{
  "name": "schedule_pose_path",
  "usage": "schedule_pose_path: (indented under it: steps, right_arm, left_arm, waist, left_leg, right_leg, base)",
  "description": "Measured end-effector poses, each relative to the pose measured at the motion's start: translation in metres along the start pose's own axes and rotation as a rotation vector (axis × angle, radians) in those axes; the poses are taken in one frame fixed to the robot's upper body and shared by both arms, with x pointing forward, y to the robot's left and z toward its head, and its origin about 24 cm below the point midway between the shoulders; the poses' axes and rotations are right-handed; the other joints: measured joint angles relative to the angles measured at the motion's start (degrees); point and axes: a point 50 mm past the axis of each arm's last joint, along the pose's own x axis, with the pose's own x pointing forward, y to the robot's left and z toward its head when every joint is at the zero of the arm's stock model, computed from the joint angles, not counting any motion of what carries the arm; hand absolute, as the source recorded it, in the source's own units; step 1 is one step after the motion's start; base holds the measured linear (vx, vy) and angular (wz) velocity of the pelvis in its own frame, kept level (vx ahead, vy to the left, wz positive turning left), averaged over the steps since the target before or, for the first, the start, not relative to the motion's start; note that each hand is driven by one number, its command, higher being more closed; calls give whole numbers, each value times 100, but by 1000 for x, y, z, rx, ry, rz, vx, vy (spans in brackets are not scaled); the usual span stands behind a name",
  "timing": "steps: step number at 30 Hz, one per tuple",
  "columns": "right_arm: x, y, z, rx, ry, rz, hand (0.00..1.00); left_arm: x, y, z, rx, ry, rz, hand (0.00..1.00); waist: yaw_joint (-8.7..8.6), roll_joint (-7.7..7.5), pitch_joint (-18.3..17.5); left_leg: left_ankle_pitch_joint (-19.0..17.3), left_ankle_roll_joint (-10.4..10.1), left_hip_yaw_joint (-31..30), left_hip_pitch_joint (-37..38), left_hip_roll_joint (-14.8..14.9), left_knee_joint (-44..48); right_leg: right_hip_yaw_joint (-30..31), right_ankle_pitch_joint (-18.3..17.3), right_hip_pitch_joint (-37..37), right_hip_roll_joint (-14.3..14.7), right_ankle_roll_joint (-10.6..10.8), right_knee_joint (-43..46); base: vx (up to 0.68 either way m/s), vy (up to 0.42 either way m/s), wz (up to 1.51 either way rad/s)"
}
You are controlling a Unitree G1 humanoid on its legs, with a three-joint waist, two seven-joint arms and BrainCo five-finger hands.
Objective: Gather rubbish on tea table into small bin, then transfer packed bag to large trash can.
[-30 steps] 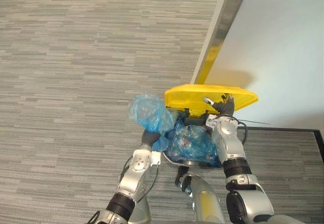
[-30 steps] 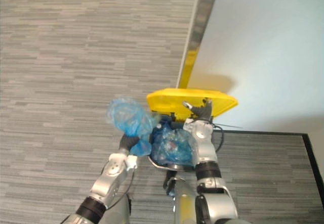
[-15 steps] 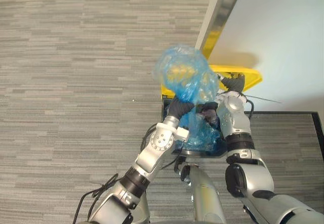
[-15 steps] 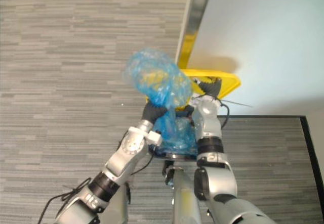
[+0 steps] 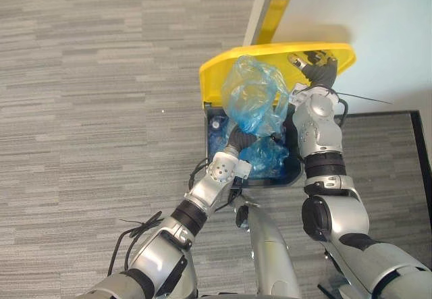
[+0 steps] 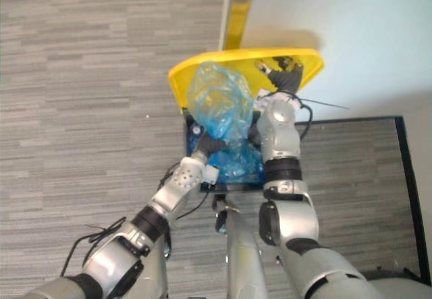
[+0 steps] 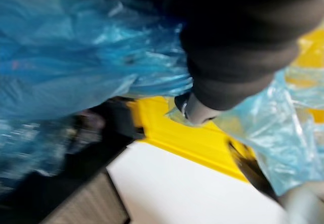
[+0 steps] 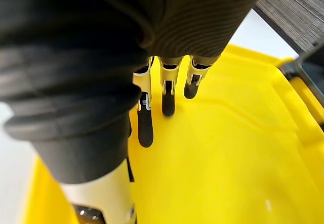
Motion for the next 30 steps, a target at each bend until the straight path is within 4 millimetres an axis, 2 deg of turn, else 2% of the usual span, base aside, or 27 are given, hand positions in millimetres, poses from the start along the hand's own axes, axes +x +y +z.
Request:
schedule_pose_path:
  steps: [2,4,5,9,13,21,23,27,30]
  right_arm:
    - [2,5,18,32,-61,15,0]
    - [1,16,34,34,-129,53,0]
    - [0,17,35,34,-137,57,0]
    - [-5,26,45,26,-197,87,0]
    - [-5,28,46,7,-207,100,0]
    - [-7,34,45,-12,-210,126,0]
    - [-7,37,37,-42,-183,154,0]
    - [-8,40,25,-74,-144,181,0]
    - [-13,32,2,-143,-99,190,0]
  left_arm:
    - [4,8,1,4,13,35,100]
    - [8,15,-1,7,38,74,100]
    - [8,16,-2,9,43,77,0]
    - [12,27,-7,15,87,130,0]
    - [12,33,-14,50,125,162,0]
    - [11,35,-18,140,139,170,0]
    - [11,35,-19,237,133,162,0]
    - [8,34,-24,248,147,156,0]
    - [-1,35,-37,254,173,158,0]
  waist:
    - [-53,-3,48]
    - [-58,-9,172]
    - [-67,-9,172]
    - [-102,-12,175]
    - [-102,-8,177]
    - [-104,-5,175]
    - [-101,10,165]
    - [-96,20,153]
    - [-64,28,145]
  left_leg:
    - [-19,7,19,-269,32,104]
    - [-71,-50,45,-437,94,265]
    - [-74,-55,49,-471,96,269]
    - [-106,-38,140,-700,136,350]
    - [-139,2,141,-745,153,389]
    - [-133,-4,131,-731,154,380]
    - [-93,-65,133,-635,142,378]
    - [-89,-58,118,-457,134,361]
    - [-28,-41,112,-125,78,187]
  right_leg:
    - [15,47,-228,15,-2,-8]
    - [43,127,-383,105,-92,13]
    - [53,134,-428,103,-104,35]
    - [138,163,-694,112,-116,74]
    - [139,175,-725,127,-135,82]
    - [140,180,-726,129,-145,80]
    - [129,193,-624,122,-164,95]
    - [103,166,-426,120,-144,51]
    - [97,173,-114,105,-156,-27]
  base:
    - [-16,-5,-12]
    - [6,7,-20]
    - [28,3,-12]
    - [19,-5,-10]
    - [1,0,-2]
    - [0,-6,0]
    - [-14,-48,5]
    - [-24,-20,4]
    - [-20,-19,7]
